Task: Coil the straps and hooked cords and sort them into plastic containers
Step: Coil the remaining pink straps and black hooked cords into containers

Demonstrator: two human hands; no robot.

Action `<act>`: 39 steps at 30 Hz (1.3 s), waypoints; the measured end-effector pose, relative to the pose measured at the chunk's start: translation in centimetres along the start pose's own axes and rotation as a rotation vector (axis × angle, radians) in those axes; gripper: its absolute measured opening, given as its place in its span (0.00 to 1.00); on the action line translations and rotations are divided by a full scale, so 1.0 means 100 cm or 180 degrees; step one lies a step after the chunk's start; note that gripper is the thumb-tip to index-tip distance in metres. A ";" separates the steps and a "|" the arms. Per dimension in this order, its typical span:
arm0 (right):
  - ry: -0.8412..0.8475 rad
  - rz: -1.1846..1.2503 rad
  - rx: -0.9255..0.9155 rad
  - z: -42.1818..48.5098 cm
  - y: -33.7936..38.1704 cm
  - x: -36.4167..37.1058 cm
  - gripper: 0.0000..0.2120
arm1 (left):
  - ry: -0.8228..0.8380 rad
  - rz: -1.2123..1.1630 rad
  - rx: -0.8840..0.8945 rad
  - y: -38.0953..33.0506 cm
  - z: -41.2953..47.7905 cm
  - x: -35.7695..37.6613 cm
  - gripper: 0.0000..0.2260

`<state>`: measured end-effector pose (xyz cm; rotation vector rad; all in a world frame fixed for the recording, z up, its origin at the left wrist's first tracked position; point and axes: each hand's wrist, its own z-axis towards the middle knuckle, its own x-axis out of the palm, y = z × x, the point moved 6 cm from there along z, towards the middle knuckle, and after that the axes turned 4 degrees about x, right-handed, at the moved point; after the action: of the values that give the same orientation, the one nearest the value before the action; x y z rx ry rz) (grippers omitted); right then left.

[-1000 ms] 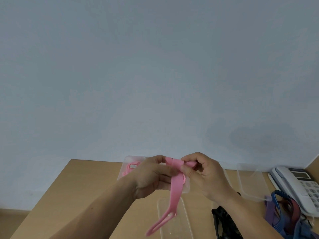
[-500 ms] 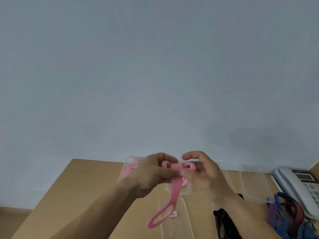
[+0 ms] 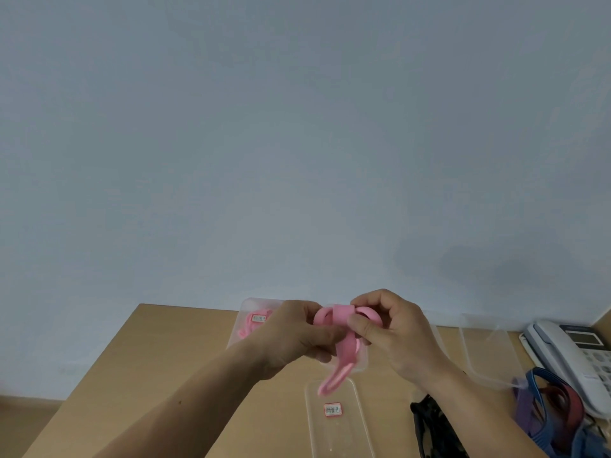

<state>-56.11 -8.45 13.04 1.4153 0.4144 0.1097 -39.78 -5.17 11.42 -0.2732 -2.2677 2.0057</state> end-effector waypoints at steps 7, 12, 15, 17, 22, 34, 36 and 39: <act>0.0010 0.0218 -0.0098 -0.003 0.005 0.003 0.10 | 0.0380 -0.0336 0.0013 -0.003 -0.006 0.009 0.11; -0.0224 -0.0223 -0.0458 -0.008 0.011 0.005 0.12 | 0.0294 -0.0528 -0.0122 -0.004 -0.008 0.010 0.17; -0.0147 -0.0585 -0.0729 -0.012 0.017 0.007 0.10 | 0.0339 -0.0614 -0.0111 -0.006 -0.008 0.012 0.11; -0.0073 -0.0728 -0.0784 -0.015 0.017 0.008 0.11 | 0.0341 -0.0741 -0.0113 -0.007 -0.009 0.012 0.07; 0.0126 -0.0371 -0.0461 -0.019 0.006 0.008 0.14 | 0.0083 -0.0851 -0.0153 -0.002 -0.011 0.011 0.05; 0.0322 0.0458 0.0576 -0.017 -0.004 0.015 0.12 | -0.0023 -0.0642 0.0062 -0.015 -0.016 0.004 0.17; 0.0263 0.0493 0.0551 -0.019 -0.001 0.014 0.10 | -0.0030 -0.0697 0.0058 -0.014 -0.019 0.005 0.19; 0.0234 0.0510 0.0552 -0.020 -0.001 0.012 0.07 | -0.0104 -0.0783 0.0013 -0.010 -0.020 0.007 0.27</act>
<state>-55.70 -6.27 12.55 1.6186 0.3775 0.2618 -40.18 -3.20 12.65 0.0383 -2.1917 1.9020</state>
